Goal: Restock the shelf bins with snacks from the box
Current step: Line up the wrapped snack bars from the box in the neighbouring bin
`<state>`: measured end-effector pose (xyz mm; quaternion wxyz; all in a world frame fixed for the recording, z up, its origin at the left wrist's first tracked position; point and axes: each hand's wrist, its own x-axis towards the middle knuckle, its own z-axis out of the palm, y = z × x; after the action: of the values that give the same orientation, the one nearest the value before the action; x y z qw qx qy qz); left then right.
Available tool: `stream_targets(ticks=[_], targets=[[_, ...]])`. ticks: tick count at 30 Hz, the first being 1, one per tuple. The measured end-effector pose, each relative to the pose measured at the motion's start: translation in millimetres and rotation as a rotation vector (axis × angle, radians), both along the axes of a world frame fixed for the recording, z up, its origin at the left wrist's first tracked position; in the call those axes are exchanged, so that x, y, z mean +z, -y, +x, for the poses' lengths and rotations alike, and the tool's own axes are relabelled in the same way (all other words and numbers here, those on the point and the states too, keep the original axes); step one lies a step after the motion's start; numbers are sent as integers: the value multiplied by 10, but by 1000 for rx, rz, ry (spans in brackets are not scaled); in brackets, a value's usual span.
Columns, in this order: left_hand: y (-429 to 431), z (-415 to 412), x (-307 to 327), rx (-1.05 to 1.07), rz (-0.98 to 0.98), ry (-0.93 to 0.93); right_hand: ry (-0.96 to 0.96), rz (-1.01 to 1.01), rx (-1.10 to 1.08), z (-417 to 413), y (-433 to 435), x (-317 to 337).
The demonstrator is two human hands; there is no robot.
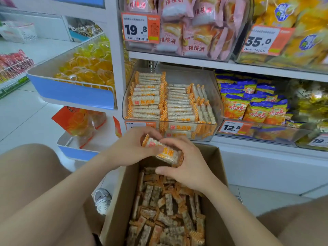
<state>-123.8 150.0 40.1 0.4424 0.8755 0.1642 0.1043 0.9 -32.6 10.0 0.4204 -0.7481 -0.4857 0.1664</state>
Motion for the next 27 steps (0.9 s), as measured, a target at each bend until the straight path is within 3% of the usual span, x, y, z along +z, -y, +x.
stream_targets(ticks=[3, 9, 14, 16, 18, 20, 24, 27], targets=[[-97, -27, 194, 58, -27, 115, -45, 126, 6, 46, -103, 204], [-302, -24, 348, 200, -208, 276, 25, 50, 26, 249, -462, 447], [-551, 116, 289, 571, 117, 240, 261, 32, -131, 559, -875, 569], [-657, 153, 235, 550, 213, 143, 431, -97, -122, 694, -1054, 529], [-711, 188, 193, 502, 273, 68, 468, -166, -48, 759, -1222, 451], [-735, 219, 164, 475, 327, 39, 456, -142, -20, 755, -1354, 372], [-734, 246, 136, 442, 372, 41, 526, -60, -167, 717, -1549, 274], [-687, 255, 96, 386, 424, 23, 484, -67, -120, 650, -1614, 252]])
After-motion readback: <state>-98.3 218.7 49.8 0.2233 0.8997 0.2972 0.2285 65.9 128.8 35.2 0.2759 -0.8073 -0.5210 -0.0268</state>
